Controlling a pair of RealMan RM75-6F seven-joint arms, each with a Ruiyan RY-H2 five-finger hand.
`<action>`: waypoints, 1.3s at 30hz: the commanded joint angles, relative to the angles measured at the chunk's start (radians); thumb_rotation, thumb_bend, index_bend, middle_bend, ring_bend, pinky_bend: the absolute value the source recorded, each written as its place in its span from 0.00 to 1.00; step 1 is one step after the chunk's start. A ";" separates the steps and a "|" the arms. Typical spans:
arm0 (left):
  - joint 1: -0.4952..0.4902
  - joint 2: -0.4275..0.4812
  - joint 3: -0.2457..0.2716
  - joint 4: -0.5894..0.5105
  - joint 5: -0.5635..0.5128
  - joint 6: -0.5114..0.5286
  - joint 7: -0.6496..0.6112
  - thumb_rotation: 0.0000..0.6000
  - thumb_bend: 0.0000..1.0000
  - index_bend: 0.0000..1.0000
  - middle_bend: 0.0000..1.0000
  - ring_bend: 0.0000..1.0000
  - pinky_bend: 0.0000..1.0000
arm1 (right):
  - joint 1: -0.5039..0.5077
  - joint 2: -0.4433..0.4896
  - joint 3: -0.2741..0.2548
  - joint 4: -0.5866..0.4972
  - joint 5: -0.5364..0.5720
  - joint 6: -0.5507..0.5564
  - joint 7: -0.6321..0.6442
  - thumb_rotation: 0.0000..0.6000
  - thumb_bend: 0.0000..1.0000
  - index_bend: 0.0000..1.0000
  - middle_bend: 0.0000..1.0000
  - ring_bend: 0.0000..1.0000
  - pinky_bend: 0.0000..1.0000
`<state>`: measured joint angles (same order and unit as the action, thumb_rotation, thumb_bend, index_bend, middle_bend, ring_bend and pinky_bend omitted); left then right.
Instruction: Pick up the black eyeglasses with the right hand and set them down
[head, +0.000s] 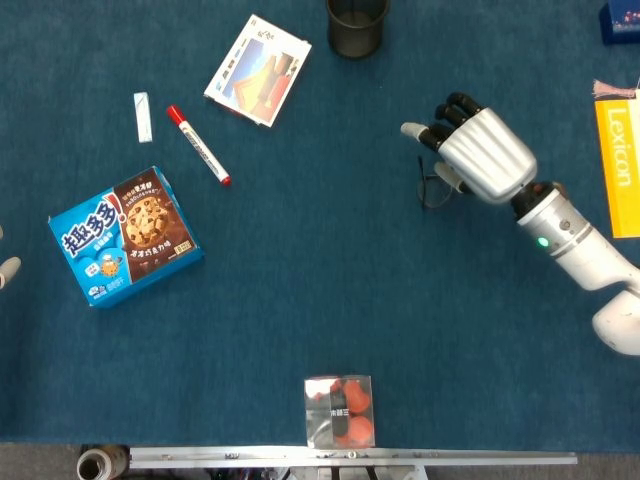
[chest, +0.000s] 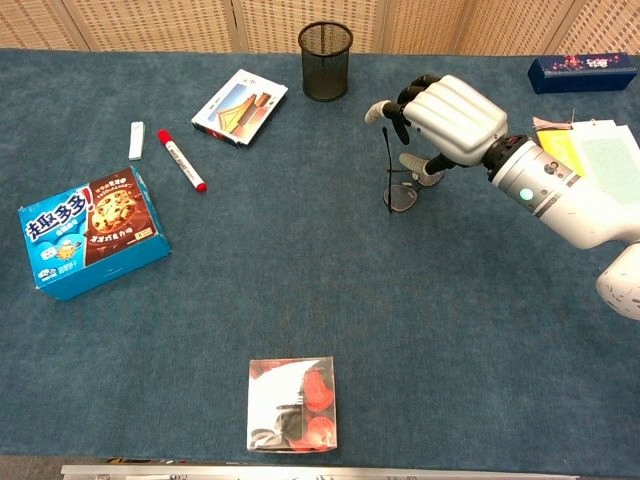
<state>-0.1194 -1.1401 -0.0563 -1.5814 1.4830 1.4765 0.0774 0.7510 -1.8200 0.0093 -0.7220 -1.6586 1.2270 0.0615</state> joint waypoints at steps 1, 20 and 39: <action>0.000 0.000 0.000 0.000 0.000 0.000 0.000 1.00 0.06 0.57 0.36 0.29 0.45 | 0.000 -0.008 -0.004 0.012 -0.001 -0.006 -0.002 1.00 0.29 0.28 0.58 0.33 0.27; 0.000 0.000 0.000 0.000 0.000 0.000 0.000 1.00 0.06 0.57 0.36 0.30 0.45 | -0.008 -0.038 -0.028 0.065 -0.012 -0.032 0.002 1.00 0.29 0.28 0.58 0.33 0.27; 0.000 0.000 0.000 0.000 0.000 0.000 0.000 1.00 0.06 0.57 0.36 0.29 0.45 | -0.014 -0.058 -0.051 0.100 -0.022 -0.056 0.002 1.00 0.29 0.28 0.58 0.33 0.27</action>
<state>-0.1194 -1.1401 -0.0563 -1.5814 1.4830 1.4765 0.0774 0.7372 -1.8778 -0.0411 -0.6220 -1.6804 1.1708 0.0635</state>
